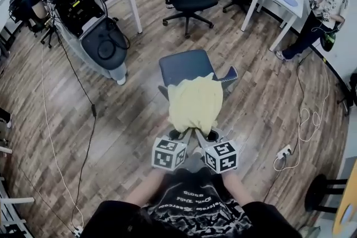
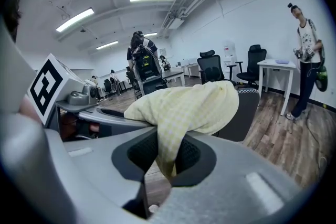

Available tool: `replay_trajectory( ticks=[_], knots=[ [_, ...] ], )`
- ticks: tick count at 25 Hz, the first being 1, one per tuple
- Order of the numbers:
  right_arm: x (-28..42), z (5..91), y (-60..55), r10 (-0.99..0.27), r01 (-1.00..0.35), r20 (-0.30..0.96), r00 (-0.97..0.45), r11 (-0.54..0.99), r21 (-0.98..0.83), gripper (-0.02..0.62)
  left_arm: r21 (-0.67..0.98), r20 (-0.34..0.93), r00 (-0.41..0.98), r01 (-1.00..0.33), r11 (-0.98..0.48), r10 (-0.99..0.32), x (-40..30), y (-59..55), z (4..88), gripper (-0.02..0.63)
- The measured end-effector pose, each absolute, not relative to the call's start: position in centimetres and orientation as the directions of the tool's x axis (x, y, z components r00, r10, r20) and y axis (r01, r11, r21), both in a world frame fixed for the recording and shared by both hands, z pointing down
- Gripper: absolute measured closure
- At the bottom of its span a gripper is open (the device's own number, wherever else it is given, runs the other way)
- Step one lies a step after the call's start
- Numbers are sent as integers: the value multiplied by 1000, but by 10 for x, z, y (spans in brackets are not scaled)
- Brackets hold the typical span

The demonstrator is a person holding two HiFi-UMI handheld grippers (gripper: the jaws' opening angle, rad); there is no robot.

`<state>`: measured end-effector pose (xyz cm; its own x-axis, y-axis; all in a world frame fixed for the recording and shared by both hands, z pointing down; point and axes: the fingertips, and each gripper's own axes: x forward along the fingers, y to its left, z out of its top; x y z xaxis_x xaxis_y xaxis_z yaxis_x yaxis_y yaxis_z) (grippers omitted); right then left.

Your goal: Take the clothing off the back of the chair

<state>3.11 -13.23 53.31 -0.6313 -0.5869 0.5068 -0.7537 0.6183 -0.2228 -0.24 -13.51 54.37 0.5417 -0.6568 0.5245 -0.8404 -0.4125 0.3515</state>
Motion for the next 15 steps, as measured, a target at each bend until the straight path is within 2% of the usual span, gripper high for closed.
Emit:
replay_trajectory(
  ticks=[15],
  knots=[
    [6,553,-54,-615,-791,524,-590,572,-219,540,360,541,572,-820,-445,-617,-28,-58,564,537]
  ],
)
